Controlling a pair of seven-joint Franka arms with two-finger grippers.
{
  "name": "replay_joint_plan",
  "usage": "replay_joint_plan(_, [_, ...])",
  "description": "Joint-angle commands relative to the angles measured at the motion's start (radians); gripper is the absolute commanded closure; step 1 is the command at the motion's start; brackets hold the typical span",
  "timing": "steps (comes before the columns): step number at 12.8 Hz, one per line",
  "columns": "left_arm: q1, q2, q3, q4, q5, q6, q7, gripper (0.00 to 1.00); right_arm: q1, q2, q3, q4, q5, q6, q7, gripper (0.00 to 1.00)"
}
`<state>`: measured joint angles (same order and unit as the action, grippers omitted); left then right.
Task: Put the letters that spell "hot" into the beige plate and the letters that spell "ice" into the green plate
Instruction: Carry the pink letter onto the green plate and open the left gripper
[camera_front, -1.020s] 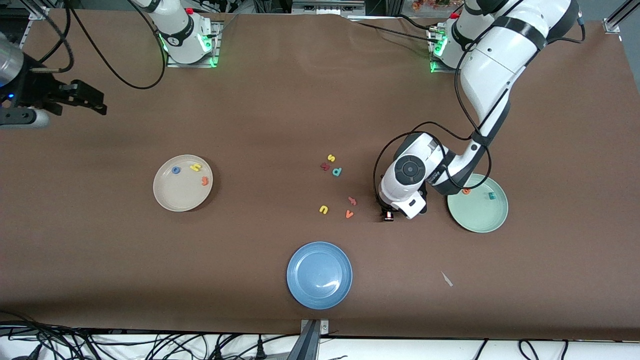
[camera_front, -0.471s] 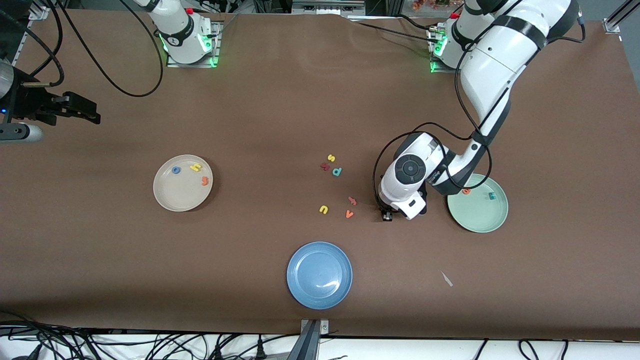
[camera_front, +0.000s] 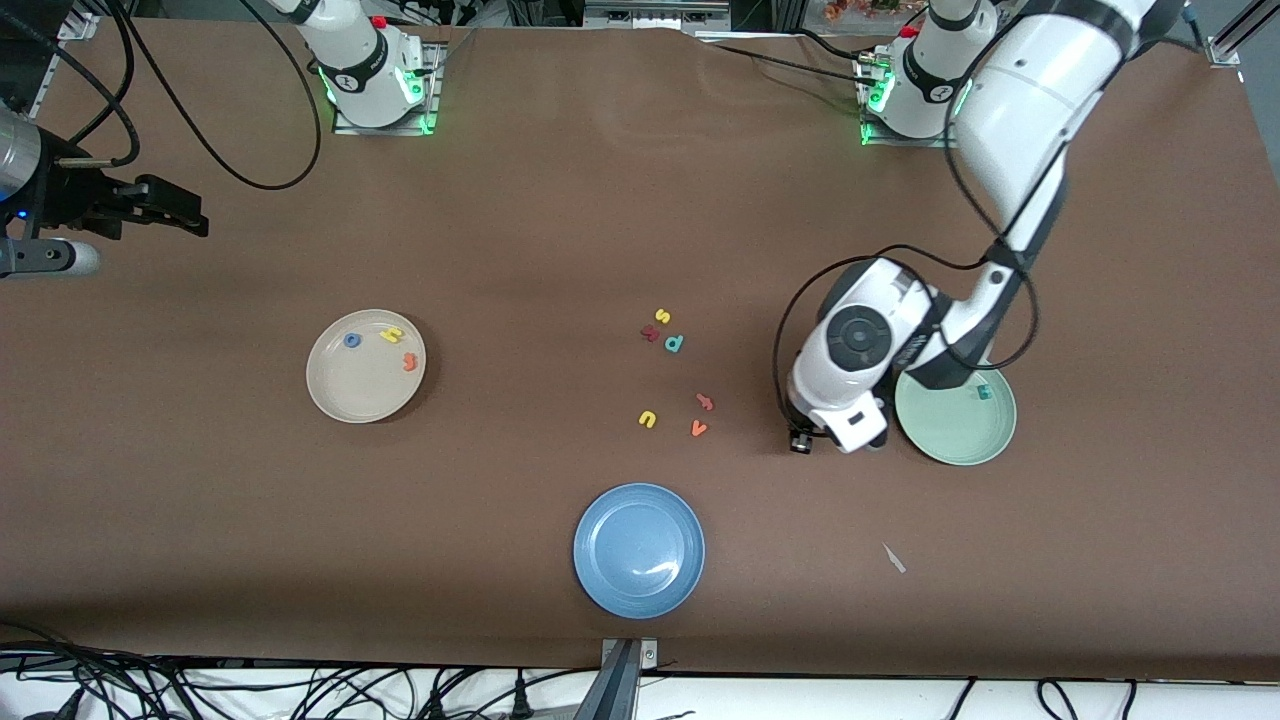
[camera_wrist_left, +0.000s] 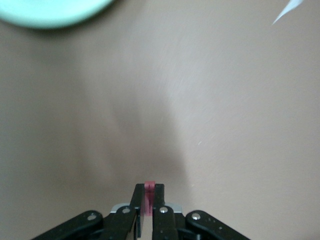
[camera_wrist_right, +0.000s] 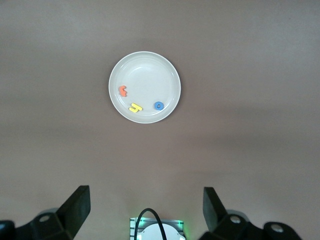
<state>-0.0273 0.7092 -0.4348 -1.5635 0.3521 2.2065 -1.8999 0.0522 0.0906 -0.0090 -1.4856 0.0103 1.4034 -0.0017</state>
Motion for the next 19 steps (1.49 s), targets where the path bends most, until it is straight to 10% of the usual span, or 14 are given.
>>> replay_joint_plan(1, [0.165, -0.077, -0.096, -0.024, -0.074, -0.147, 0.319, 1.00, 0.020, -0.031, -0.023, -0.036, 0.017, 0.014, 0.000, 0.00])
replay_joint_plan(7, [0.424, -0.076, -0.130, -0.067, -0.073, -0.340, 0.996, 1.00, 0.017, -0.023, -0.022, -0.024, 0.007, 0.011, 0.000, 0.00])
replay_joint_plan(12, [0.475, 0.010, -0.124, -0.087, -0.038, -0.253, 1.131, 1.00, 0.014, -0.022, -0.045, -0.024, 0.014, 0.000, -0.018, 0.00])
replay_joint_plan(16, [0.503, -0.008, -0.127, -0.075, -0.050, -0.260, 1.196, 0.13, 0.017, -0.020, -0.042, -0.024, 0.017, 0.002, -0.018, 0.00])
replay_joint_plan(19, [0.510, -0.089, -0.128, -0.066, -0.111, -0.261, 1.200, 0.00, 0.017, -0.020, -0.043, -0.024, 0.019, 0.005, -0.017, 0.00])
